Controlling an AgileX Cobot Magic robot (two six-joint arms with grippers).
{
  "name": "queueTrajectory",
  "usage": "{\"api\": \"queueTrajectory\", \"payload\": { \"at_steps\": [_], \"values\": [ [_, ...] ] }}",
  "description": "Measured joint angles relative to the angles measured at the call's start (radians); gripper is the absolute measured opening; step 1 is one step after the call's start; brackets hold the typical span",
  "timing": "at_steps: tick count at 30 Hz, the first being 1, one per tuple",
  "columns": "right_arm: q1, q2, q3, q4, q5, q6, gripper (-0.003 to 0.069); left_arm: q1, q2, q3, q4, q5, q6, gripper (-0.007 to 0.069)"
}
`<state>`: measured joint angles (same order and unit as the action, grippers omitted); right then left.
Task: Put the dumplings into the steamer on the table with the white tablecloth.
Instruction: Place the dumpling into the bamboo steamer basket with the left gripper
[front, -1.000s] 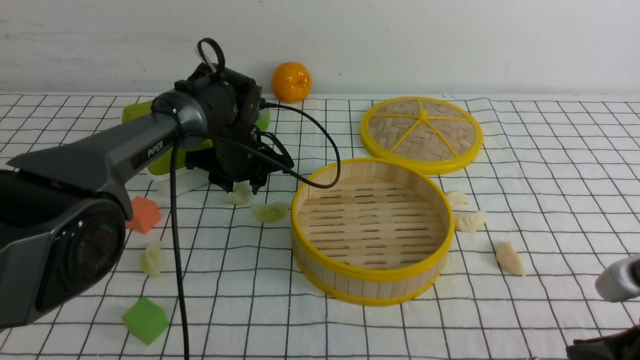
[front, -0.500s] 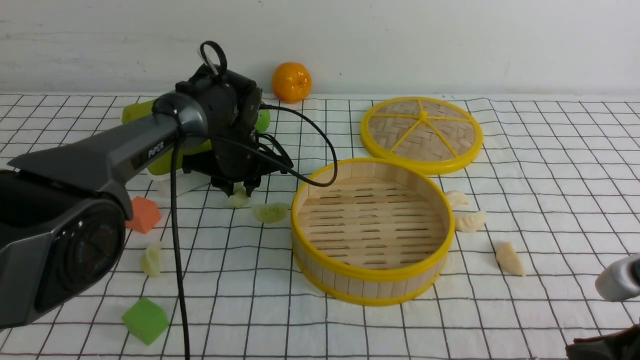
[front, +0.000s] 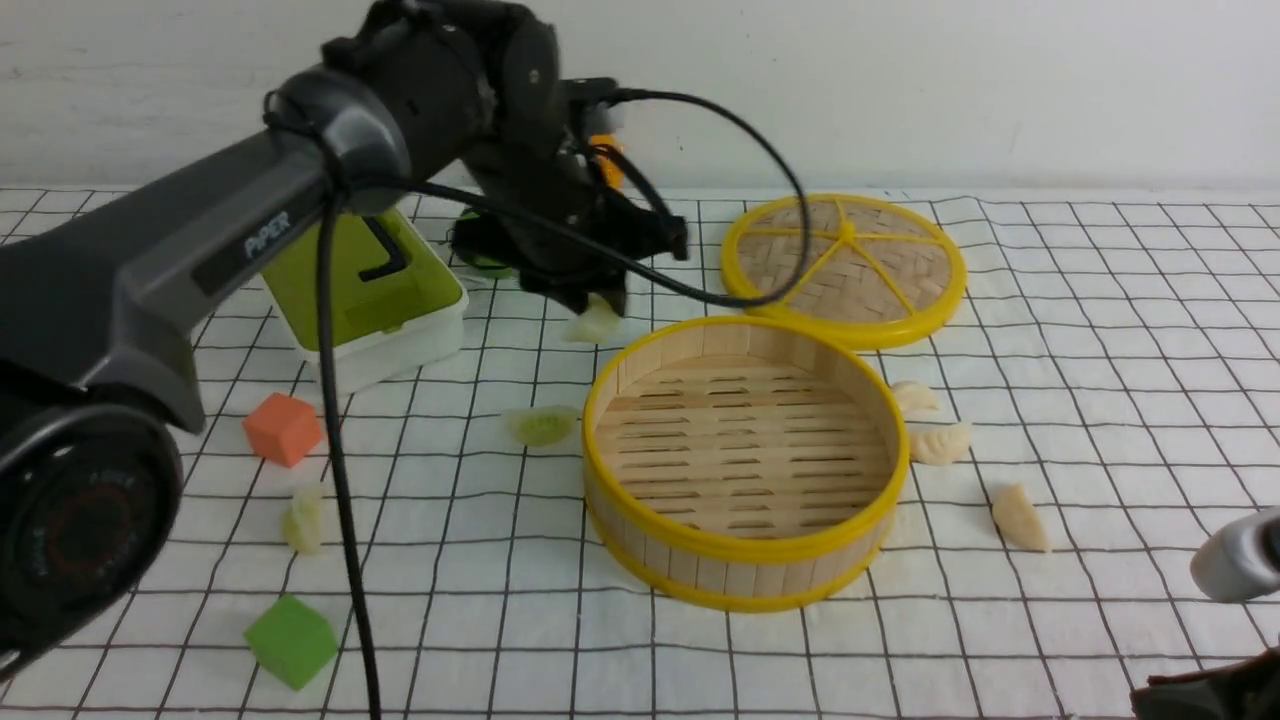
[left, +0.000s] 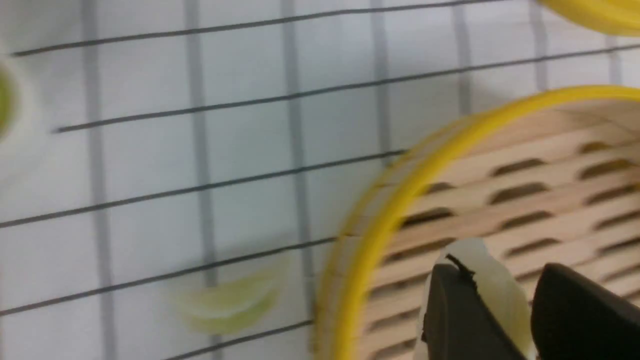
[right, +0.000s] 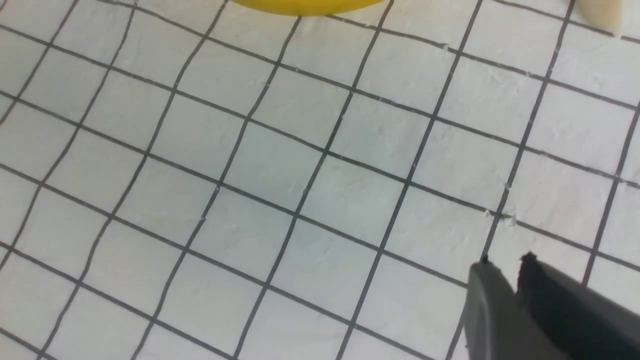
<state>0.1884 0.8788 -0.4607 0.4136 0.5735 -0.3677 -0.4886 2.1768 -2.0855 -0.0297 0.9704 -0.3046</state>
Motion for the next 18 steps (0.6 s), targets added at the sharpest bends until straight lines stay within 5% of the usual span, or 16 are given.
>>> {"api": "queueTrajectory", "payload": {
  "at_steps": [6, 11, 18],
  "values": [
    [0.0, 0.0, 0.0, 0.0, -0.001, 0.0, 0.0086, -0.103, 0.061, 0.0, 0.012, -0.088, -0.105, 0.0183],
    [0.0, 0.0, 0.0, 0.003, -0.001, 0.0, 0.0093, -0.097, 0.138, 0.0, 0.084, -0.099, -0.236, -0.0013],
    [0.0, 0.0, 0.0, 0.003, -0.001, 0.0, 0.0101, -0.097, 0.156, 0.001, 0.106, -0.104, -0.282, -0.0011]
  ]
}}
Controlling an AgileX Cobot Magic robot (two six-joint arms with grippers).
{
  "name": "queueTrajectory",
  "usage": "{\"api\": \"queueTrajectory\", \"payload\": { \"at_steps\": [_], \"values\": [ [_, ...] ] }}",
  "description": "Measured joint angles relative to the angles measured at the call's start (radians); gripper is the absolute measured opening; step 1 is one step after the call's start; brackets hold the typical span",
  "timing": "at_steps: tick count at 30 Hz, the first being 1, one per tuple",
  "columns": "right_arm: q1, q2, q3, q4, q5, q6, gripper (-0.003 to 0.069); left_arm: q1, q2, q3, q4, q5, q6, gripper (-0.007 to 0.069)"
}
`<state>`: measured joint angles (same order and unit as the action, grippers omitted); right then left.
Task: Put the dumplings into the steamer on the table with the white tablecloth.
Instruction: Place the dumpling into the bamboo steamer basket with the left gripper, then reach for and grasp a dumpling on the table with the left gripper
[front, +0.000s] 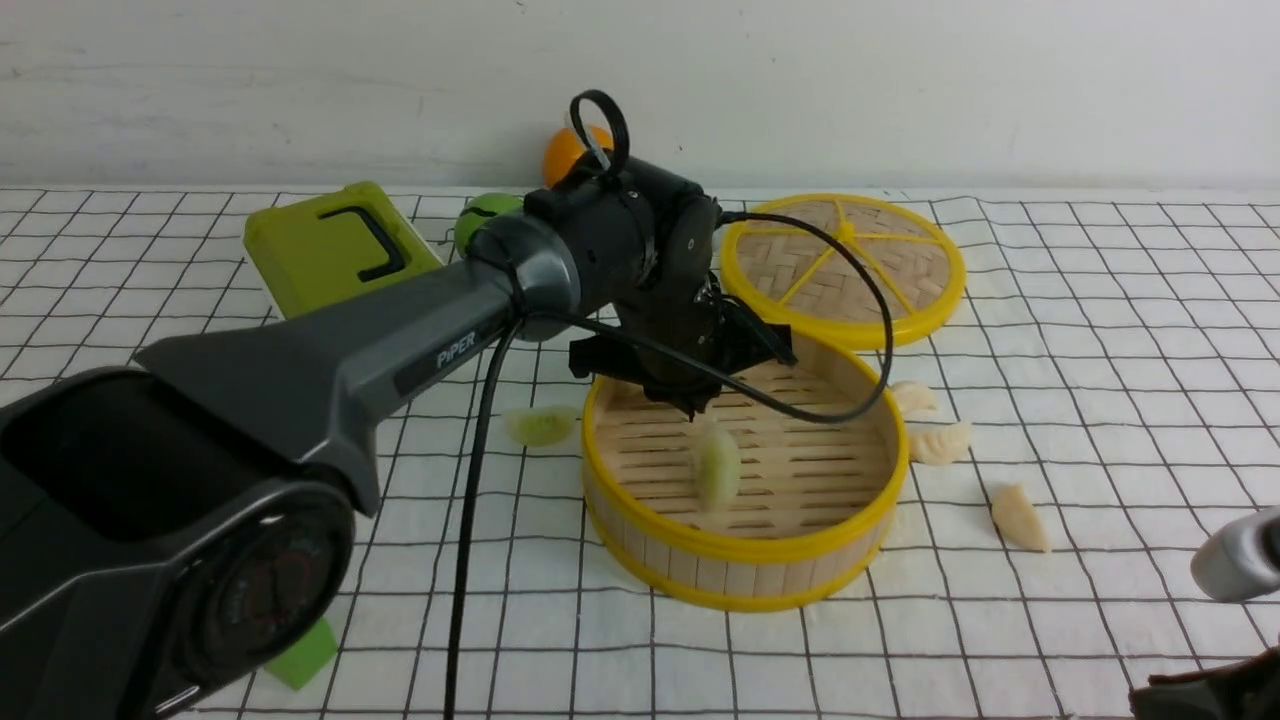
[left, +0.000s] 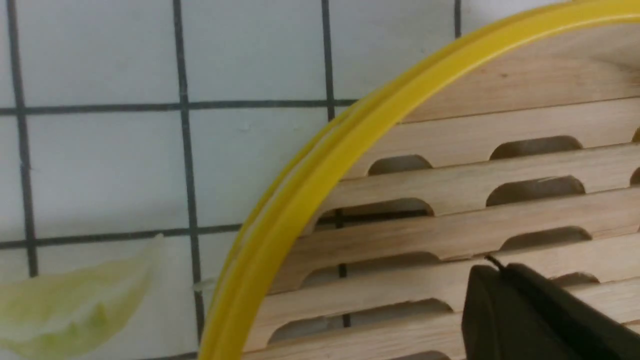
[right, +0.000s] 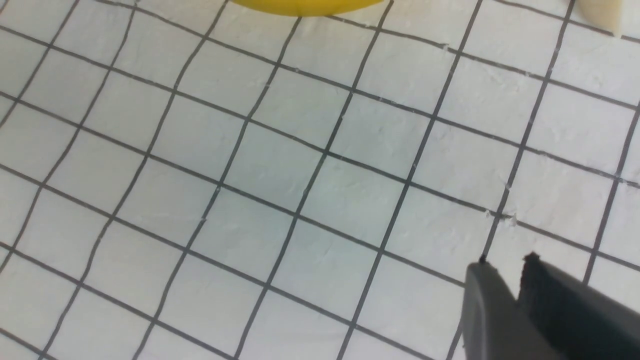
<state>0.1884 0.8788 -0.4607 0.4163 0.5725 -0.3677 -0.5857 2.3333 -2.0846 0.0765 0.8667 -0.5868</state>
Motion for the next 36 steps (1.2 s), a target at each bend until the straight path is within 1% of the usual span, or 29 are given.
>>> {"api": "queueTrajectory", "payload": {
  "at_steps": [3, 8, 10, 13, 15, 17, 18, 19, 20, 22, 23, 25, 27, 30, 32, 36],
  "values": [
    [0.0, 0.0, 0.0, 0.0, 0.0, 0.0, 0.0104, 0.0, -0.018, 0.0, 0.03, 0.0, 0.003, 0.0006],
    [0.0, 0.0, 0.0, 0.0, 0.001, 0.0, 0.0107, 0.0, -0.092, 0.0, 0.041, 0.032, 0.032, 0.002],
    [0.0, 0.0, 0.0, 0.0, 0.001, 0.0, 0.0109, 0.0, -0.146, 0.0, 0.013, 0.083, 0.067, 0.0026],
    [0.0, 0.0, 0.0, 0.001, 0.0, 0.0, 0.0111, 0.0, -0.175, -0.002, -0.07, 0.161, 0.127, 0.0049],
    [0.0, 0.0, 0.0, 0.008, 0.0, 0.0, 0.0113, -0.001, -0.169, -0.002, -0.141, 0.202, 0.165, 0.0101],
    [0.0, 0.0, 0.0, 0.015, 0.0, 0.0, 0.0114, -0.01, -0.147, -0.002, -0.185, 0.213, 0.178, 0.0177],
    [0.0, 0.0, 0.0, 0.016, 0.0, 0.0, 0.0114, -0.01, -0.147, -0.002, -0.185, 0.213, 0.178, 0.0177],
    [0.0, 0.0, 0.0, 0.02, 0.0, 0.0, 0.0114, -0.024, -0.123, -0.001, -0.183, 0.217, 0.179, 0.0259],
    [0.0, 0.0, 0.0, 0.02, 0.0, 0.0, 0.0115, -0.034, -0.112, -0.001, -0.168, 0.22, 0.176, 0.0304],
    [0.0, 0.0, 0.0, 0.02, 0.0, 0.0, 0.0118, -0.054, -0.092, 0.0, -0.125, 0.221, 0.165, 0.037],
    [0.0, 0.0, 0.0, 0.022, 0.0, 0.0, 0.0118, -0.058, -0.091, 0.0, -0.119, 0.221, 0.161, 0.0377],
    [0.0, 0.0, 0.0, 0.023, 0.0, 0.0, 0.0121, -0.081, -0.072, 0.0, -0.053, 0.221, 0.133, 0.0424],
    [0.0, 0.0, 0.0, 0.023, 0.0, 0.0, 0.0123, -0.093, -0.054, 0.0, -0.013, 0.216, 0.11, 0.0428],
    [0.0, 0.0, 0.0, 0.025, 0.0, 0.0, 0.0126, -0.093, -0.035, 0.0, 0.002, 0.207, 0.088, 0.0407],
    [0.0, 0.0, 0.0, 0.026, 0.0, 0.0, 0.0128, -0.092, -0.014, 0.0, 0.028, 0.204, 0.061, 0.036],
    [0.0, 0.0, 0.0, 0.026, 0.001, 0.0, 0.0129, -0.092, -0.01, 0.0, 0.056, 0.193, 0.051, 0.025]
  ]
}}
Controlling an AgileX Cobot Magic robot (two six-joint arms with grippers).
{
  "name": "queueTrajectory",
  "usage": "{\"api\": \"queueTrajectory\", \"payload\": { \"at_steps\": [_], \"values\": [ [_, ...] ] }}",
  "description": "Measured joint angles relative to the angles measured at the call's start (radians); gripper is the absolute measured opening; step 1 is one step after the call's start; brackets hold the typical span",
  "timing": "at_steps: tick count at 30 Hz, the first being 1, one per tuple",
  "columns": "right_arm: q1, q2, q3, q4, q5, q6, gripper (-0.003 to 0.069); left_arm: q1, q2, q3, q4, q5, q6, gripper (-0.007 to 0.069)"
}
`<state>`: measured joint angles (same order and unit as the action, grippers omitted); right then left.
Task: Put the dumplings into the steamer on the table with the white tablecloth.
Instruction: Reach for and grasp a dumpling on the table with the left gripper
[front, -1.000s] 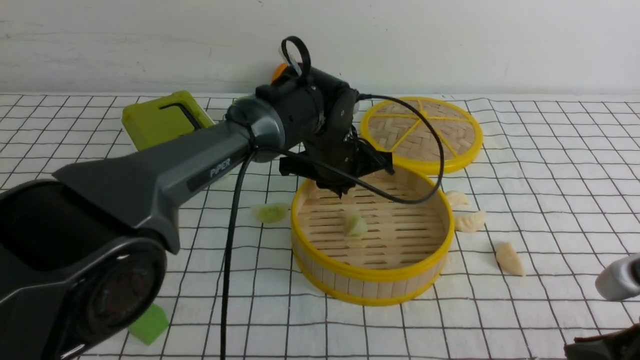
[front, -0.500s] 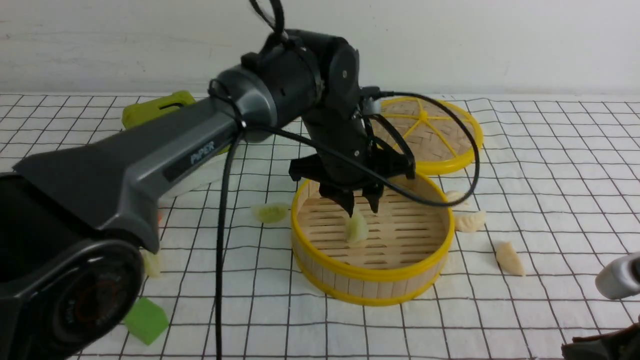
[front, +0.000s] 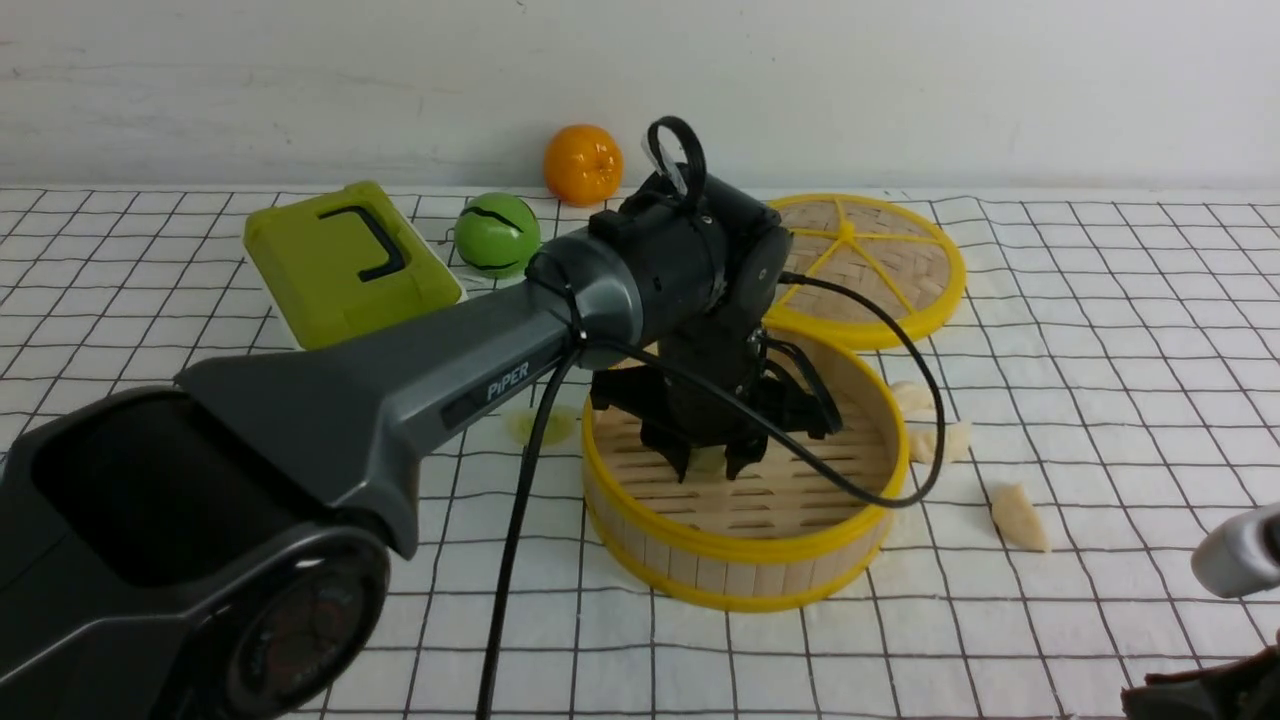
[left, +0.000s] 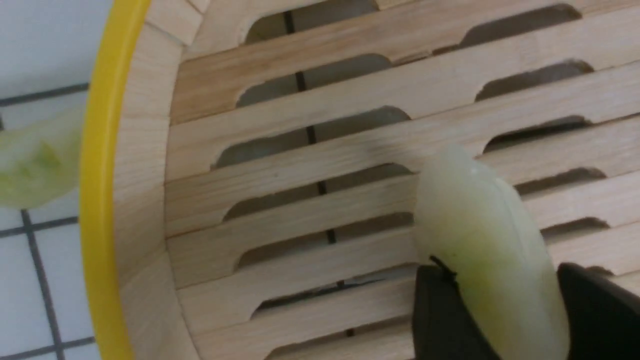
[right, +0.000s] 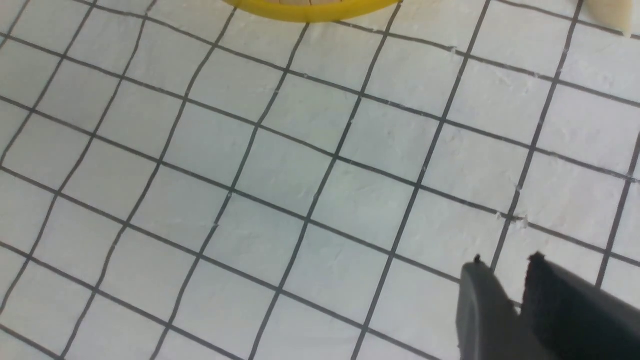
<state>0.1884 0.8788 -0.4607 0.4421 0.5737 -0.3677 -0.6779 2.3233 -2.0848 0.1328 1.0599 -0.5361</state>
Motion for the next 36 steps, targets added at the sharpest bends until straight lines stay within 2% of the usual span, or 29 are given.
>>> {"api": "queueTrajectory", "payload": {
  "at_steps": [1, 14, 20, 28, 32, 36],
  "values": [
    [0.0, 0.0, 0.0, 0.0, 0.0, 0.0, 0.0129, 0.0, 0.0, 0.0, 0.008, -0.008, 0.0, 0.0233],
    [0.0, 0.0, 0.0, 0.001, 0.0, 0.0, 0.0139, 0.0, 0.0, 0.0, 0.058, -0.07, 0.002, 0.0233],
    [0.0, 0.0, 0.0, 0.001, 0.001, 0.0, 0.0143, 0.0, 0.0, 0.0, 0.06, -0.082, 0.064, 0.0239],
    [0.0, 0.0, 0.0, 0.001, 0.001, 0.0, 0.0146, 0.0, -0.03, -0.025, 0.049, 0.005, 0.072, 0.0408],
    [0.0, 0.0, 0.0, 0.01, 0.001, 0.0, 0.0146, 0.0, -0.098, -0.073, 0.072, 0.057, 0.098, 0.0418],
    [0.0, 0.0, 0.0, 0.023, 0.001, 0.0, 0.0146, 0.019, -0.257, -0.106, 0.162, 0.142, 0.134, 0.0418]
  ]
}}
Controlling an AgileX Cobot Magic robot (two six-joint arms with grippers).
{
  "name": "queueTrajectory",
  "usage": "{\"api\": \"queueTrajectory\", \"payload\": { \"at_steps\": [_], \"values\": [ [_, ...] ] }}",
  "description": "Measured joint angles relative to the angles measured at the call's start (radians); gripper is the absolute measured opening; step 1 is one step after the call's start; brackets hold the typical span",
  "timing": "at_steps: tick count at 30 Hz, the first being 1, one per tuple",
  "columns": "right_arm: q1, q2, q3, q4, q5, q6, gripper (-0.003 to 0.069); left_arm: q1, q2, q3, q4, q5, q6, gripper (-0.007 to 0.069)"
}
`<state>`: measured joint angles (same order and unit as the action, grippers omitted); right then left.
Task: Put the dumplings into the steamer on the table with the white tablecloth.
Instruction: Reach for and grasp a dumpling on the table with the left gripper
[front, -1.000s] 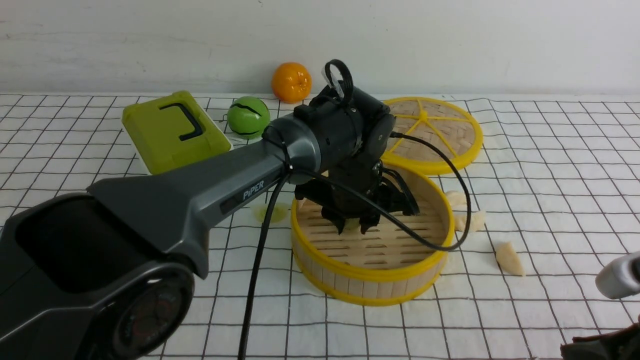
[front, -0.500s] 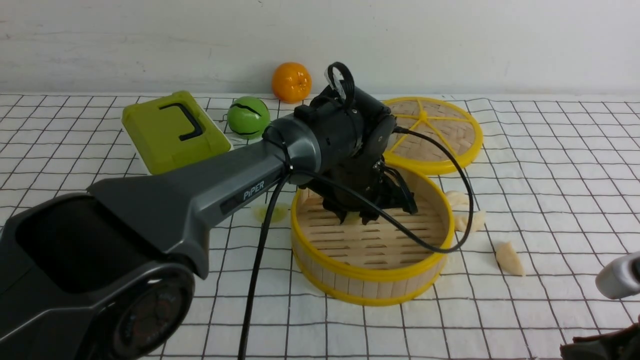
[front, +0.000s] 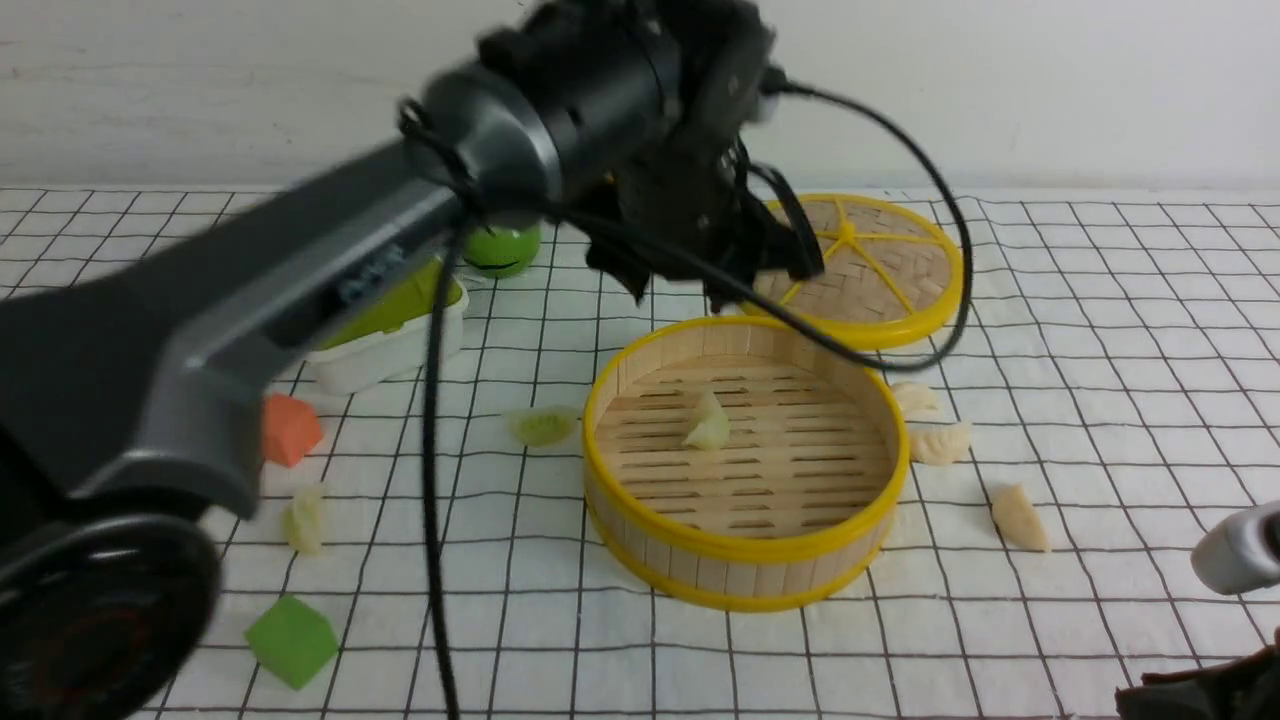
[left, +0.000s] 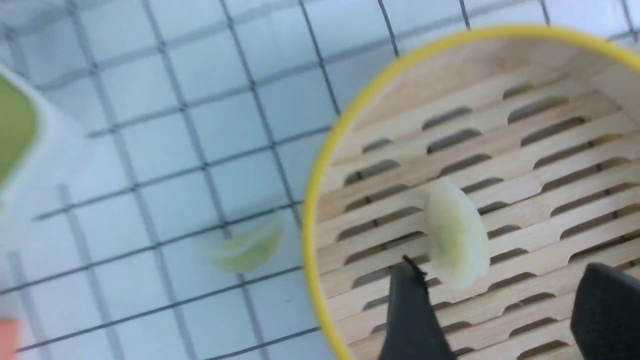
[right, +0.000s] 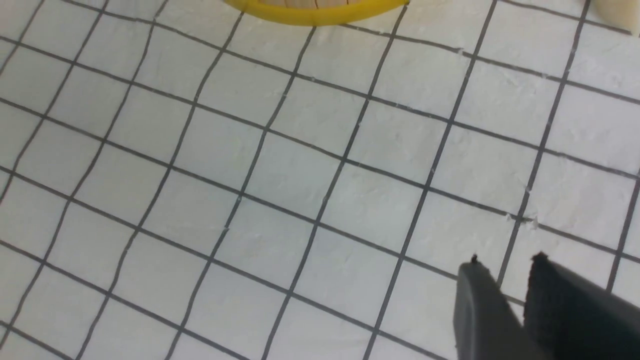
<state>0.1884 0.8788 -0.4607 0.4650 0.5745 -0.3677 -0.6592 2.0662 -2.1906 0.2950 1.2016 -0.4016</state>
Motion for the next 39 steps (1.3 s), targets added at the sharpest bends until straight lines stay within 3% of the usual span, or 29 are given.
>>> {"api": "queueTrajectory", "payload": {
  "at_steps": [4, 8, 13, 24, 33, 39],
  "values": [
    [0.0, 0.0, 0.0, 0.003, 0.0, 0.0, 0.0146, 0.077, -0.086, 0.025, 0.003, 0.028, 0.013, 0.0414],
    [0.0, 0.0, 0.0, 0.012, 0.006, 0.0, 0.0146, 0.278, -0.167, 0.263, -0.117, 0.031, 0.019, 0.0394],
    [0.0, 0.0, 0.0, 0.024, 0.003, 0.0, 0.0149, 0.418, -0.179, 0.58, -0.203, -0.039, 0.02, 0.0375],
    [0.0, 0.0, 0.0, 0.026, -0.002, -0.001, 0.016, 0.439, -0.18, 0.819, -0.186, -0.283, -0.02, 0.0372],
    [0.0, 0.0, 0.0, 0.026, -0.002, -0.001, 0.0161, 0.459, -0.174, 0.825, -0.14, -0.403, -0.166, 0.0368],
    [0.0, 0.0, 0.0, 0.022, -0.002, -0.001, 0.0164, 0.47, -0.129, 0.822, -0.13, -0.421, -0.228, 0.0304]
  ]
}}
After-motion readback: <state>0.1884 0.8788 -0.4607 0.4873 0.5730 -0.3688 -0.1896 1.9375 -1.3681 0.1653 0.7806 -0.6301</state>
